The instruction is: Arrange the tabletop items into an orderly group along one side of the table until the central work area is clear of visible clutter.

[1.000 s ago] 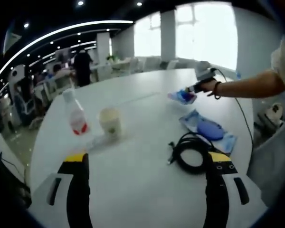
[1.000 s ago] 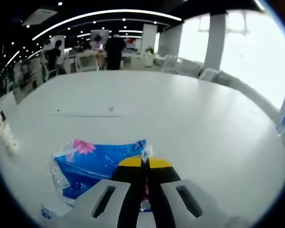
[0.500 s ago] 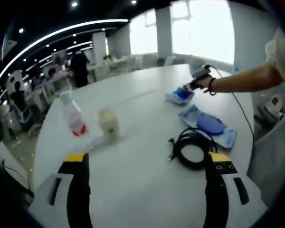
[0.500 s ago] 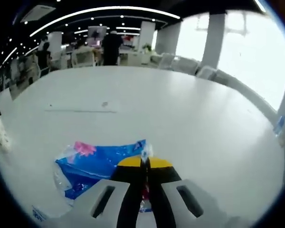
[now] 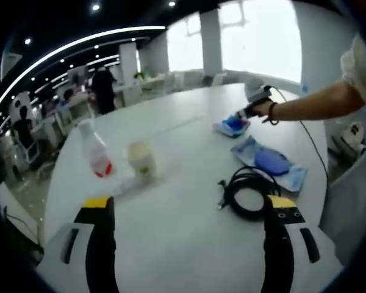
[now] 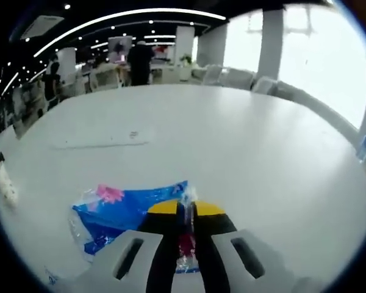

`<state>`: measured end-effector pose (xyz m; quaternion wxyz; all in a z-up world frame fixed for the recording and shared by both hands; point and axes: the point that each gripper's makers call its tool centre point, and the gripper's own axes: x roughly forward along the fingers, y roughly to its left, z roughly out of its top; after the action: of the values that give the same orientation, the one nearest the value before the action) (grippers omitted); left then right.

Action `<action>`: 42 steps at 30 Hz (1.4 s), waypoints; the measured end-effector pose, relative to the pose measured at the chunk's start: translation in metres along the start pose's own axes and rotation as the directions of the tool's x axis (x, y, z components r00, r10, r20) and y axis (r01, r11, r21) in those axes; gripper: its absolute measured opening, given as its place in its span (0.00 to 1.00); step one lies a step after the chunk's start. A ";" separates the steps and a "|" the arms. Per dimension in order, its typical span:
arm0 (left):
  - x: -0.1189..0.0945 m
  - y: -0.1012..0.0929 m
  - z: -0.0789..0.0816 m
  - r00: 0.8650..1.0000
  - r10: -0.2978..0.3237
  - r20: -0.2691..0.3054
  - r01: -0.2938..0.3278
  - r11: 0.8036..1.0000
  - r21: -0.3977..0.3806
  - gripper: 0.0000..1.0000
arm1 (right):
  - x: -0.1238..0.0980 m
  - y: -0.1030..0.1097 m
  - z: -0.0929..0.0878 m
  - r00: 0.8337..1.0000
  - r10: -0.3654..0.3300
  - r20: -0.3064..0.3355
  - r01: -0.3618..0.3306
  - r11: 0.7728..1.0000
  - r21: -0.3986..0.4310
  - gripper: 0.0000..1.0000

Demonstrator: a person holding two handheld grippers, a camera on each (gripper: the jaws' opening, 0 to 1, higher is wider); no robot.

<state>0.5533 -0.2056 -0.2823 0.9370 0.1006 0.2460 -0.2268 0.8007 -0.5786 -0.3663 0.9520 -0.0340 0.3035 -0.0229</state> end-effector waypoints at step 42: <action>-0.003 -0.029 0.017 0.994 -0.095 0.057 0.096 0.995 -0.010 0.99 | -0.107 0.042 -0.004 0.948 0.310 0.072 -0.311 0.950 0.000 0.75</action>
<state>0.5440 -0.2349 -0.2681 0.9322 0.0764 0.2256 -0.2725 0.7122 -0.5297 -0.3113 0.9541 0.0188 0.2708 0.1266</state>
